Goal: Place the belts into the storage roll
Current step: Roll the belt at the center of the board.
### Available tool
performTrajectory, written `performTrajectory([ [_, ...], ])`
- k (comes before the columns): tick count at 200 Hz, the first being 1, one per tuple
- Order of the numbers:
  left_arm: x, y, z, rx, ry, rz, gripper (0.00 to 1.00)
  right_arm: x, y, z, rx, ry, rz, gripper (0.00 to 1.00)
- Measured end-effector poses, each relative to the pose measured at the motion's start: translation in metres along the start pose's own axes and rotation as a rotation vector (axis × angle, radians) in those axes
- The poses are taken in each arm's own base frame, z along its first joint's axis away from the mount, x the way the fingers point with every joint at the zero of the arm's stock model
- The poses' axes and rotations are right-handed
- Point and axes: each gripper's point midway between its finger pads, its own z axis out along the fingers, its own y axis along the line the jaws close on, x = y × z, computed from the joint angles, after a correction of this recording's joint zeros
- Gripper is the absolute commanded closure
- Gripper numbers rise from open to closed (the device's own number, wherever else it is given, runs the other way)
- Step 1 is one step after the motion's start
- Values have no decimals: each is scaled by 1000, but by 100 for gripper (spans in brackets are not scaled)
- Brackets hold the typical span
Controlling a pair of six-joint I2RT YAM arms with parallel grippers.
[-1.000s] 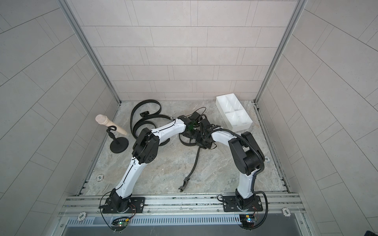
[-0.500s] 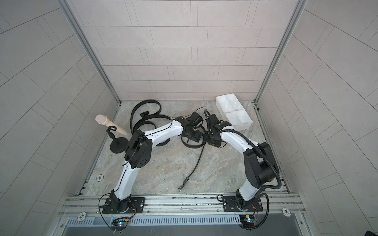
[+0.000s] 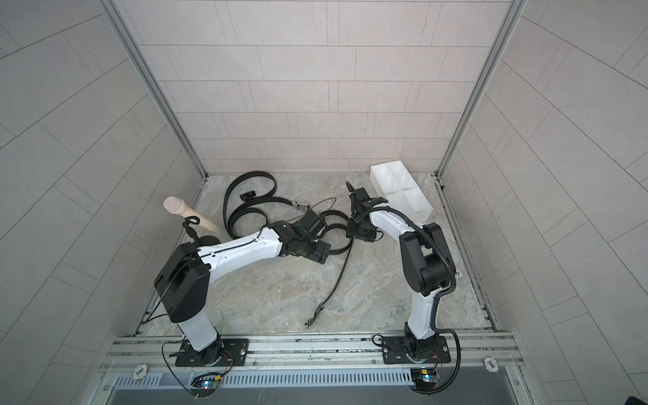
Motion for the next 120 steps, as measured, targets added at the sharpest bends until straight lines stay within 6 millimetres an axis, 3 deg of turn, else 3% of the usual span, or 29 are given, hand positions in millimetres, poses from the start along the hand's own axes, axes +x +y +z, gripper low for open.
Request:
performTrajectory([
  [29, 28, -48, 4, 77, 54, 104, 17, -1, 12, 20, 14, 33, -56, 37],
  [48, 35, -63, 11, 96, 86, 135, 22, 4, 11, 34, 42, 62, -77, 40],
  [70, 40, -63, 28, 76, 134, 143, 31, 3, 8, 37, 63, 60, -89, 45],
  [100, 56, -55, 49, 29, 211, 165, 59, 4, 0, 37, 74, 48, -82, 51],
  [120, 65, -45, 53, -15, 243, 174, 75, 8, -11, 35, 80, 44, -67, 53],
])
